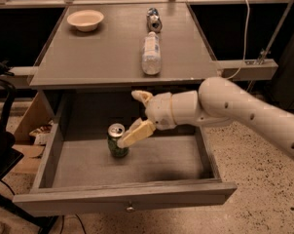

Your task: Place green can into top drawer

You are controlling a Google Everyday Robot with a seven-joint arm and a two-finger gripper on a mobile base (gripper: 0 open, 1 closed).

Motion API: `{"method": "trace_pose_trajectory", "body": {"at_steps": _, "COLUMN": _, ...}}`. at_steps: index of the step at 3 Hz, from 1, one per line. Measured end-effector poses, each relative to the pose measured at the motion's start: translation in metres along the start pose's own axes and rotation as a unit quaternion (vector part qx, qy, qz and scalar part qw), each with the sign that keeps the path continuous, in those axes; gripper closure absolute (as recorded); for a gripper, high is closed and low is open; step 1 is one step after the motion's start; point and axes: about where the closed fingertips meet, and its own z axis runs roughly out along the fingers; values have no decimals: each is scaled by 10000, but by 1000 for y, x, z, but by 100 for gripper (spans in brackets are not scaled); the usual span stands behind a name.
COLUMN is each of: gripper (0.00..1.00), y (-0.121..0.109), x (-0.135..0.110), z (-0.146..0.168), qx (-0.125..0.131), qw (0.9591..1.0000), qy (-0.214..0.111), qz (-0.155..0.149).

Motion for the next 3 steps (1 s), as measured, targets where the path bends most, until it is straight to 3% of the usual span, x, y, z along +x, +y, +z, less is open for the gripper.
{"method": "trace_pose_trajectory", "body": {"at_steps": 1, "gripper": 0, "y": 23, "x": -56, "z": -59, "qx": -235, "qw": 9964, "qy": 817, "qz": -70}}
{"method": "trace_pose_trajectory", "body": {"at_steps": 2, "gripper": 0, "y": 41, "x": -83, "z": -103, "qx": -285, "qw": 9915, "qy": 1260, "qz": 183}}
{"method": "trace_pose_trajectory", "body": {"at_steps": 3, "gripper": 0, "y": 66, "x": -96, "z": -135, "qx": -403, "qw": 9823, "qy": 1763, "qz": 492}}
